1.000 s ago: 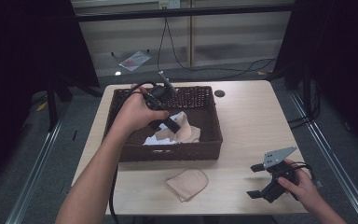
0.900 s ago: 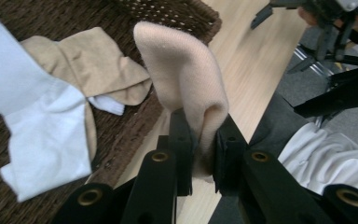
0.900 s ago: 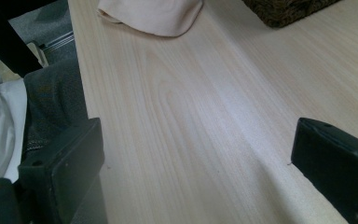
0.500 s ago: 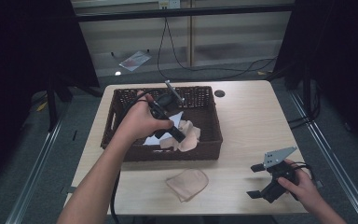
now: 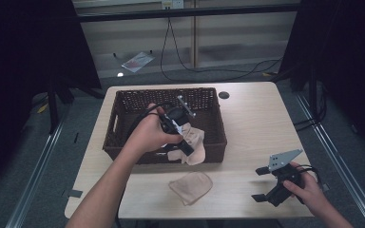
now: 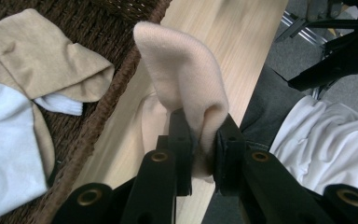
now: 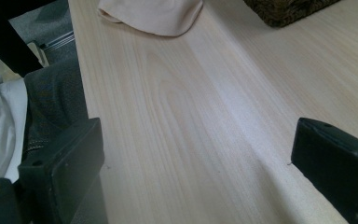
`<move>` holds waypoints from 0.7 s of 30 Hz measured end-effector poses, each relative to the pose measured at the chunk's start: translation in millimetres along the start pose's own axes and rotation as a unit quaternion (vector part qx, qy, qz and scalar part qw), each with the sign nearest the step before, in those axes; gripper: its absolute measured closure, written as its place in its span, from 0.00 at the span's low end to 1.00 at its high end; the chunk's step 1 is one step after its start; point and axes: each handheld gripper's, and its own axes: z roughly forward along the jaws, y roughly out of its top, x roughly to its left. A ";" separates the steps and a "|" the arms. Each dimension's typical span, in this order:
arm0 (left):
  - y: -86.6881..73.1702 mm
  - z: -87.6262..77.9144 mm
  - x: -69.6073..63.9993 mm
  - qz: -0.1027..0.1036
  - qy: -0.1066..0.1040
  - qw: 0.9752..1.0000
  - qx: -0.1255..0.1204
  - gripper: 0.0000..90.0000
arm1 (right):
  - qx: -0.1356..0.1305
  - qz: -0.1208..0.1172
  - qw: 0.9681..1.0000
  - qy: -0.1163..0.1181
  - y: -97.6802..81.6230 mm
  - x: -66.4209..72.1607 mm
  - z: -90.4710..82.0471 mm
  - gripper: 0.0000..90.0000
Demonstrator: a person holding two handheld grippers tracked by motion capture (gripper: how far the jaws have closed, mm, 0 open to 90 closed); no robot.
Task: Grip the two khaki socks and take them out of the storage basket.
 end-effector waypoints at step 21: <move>-8.4 32.4 -2.3 0.014 0.000 1.000 0.012 0.88 | 0.001 -0.001 1.000 0.000 0.1 0.1 -0.2 0.03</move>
